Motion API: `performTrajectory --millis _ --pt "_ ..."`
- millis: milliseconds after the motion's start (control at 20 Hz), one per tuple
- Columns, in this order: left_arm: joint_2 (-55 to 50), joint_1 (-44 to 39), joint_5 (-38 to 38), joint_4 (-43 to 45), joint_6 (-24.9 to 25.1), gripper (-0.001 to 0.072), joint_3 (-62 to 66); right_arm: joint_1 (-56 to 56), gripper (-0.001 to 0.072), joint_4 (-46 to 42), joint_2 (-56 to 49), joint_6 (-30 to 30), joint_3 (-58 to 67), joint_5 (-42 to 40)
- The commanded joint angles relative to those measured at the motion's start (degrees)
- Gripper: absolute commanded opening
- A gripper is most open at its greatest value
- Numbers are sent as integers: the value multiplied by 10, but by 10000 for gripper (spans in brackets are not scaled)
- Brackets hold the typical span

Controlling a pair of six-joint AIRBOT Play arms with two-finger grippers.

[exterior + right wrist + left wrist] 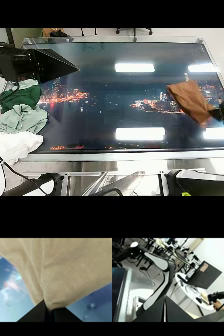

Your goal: Fold the shirts.

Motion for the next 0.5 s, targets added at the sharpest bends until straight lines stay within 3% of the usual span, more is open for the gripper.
performTrajectory --millis 0,100,400,450 --pt "0 -20 -3 1 24 13 0 -75 15 -37 127 43 -150 -42" --pt "0 -22 -6 1 38 13 0 -90 15 -71 187 90 -212 -65" --pt "-2 -21 -6 1 50 13 0 -89 21 -120 210 111 -268 -61" --pt "-2 -21 -6 1 50 13 0 -89 172 -121 209 110 -268 -62"
